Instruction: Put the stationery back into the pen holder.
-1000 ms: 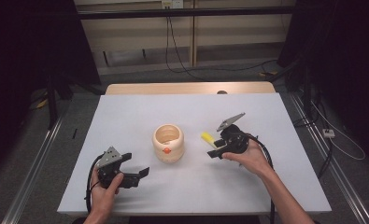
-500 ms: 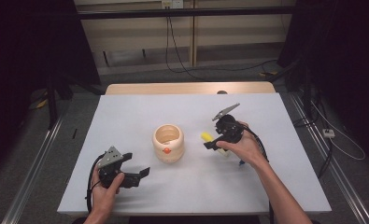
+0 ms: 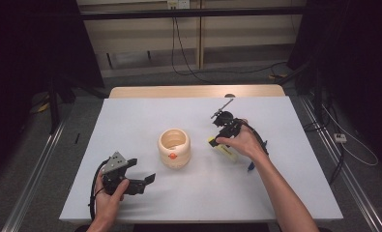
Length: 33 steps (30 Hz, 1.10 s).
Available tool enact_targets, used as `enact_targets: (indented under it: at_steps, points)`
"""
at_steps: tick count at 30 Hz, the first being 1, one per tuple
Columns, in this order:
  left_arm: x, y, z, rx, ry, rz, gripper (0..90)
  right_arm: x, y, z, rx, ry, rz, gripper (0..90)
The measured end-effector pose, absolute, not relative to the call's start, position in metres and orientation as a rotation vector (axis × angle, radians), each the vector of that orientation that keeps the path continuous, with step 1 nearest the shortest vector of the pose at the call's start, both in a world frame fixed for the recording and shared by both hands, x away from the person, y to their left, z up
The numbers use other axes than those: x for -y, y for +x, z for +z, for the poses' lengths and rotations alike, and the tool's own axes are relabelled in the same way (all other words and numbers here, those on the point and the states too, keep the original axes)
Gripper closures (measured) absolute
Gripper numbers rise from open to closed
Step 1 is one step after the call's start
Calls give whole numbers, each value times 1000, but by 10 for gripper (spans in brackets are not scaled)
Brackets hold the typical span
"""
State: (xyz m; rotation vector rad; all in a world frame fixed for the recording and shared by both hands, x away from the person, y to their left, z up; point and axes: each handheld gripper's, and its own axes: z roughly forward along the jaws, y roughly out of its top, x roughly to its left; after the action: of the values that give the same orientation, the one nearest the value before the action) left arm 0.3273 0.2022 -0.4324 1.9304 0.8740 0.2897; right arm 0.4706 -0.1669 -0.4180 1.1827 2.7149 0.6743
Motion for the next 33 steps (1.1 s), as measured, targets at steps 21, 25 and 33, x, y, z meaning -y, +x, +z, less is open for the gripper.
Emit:
enact_targets:
  at_steps: [21,25,33]
  points:
    - [-203,327,-433,-876,1934,289,68,146,473,-427,-2783,1131,464,596]
    - [-202,327,-433,-876,1930,285,68,147,474,-427,-2784,1146,465,609]
    - [-201,327,-433,-879,1935,287,68,147,474,-427,-2775,1134,461,674]
